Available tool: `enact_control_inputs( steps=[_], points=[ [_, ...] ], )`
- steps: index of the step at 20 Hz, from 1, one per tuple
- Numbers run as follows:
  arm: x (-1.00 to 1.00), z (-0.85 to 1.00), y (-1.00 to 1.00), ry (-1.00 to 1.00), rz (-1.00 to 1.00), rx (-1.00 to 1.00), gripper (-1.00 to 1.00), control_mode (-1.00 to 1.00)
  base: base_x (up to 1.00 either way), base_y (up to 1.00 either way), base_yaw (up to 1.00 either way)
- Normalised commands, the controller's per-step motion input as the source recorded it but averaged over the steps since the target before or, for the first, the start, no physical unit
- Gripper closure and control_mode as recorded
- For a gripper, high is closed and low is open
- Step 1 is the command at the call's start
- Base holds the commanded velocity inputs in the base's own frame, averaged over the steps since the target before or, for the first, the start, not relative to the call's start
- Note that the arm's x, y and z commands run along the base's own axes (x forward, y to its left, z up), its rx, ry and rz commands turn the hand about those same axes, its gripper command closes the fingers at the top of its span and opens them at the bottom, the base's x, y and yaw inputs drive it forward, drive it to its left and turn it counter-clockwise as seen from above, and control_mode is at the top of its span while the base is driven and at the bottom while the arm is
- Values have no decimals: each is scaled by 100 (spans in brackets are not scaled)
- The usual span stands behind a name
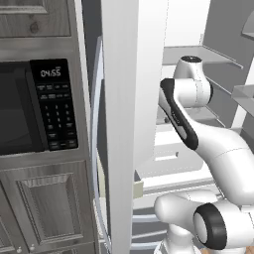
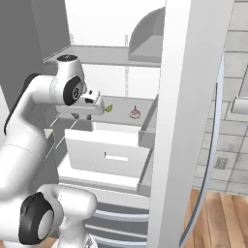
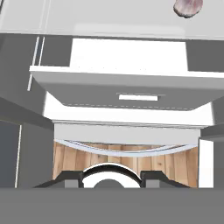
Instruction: Grab the lemon wedge and garlic from the fridge, place them in the blender, close the lid, and turn on the blender to create a marinade.
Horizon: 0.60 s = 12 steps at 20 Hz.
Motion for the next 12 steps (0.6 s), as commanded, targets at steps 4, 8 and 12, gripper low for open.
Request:
enact_control_inputs(
  steps=[4, 8, 12],
  points=[
    [-10, 0, 2, -2, 0, 0, -100, -100, 0, 0, 0],
    [3, -5, -5, -12, -4, 3, -100, -100, 0, 0, 0],
    [26, 1, -34, -17, -10, 8, -100, -100, 0, 0, 0]
  ],
)
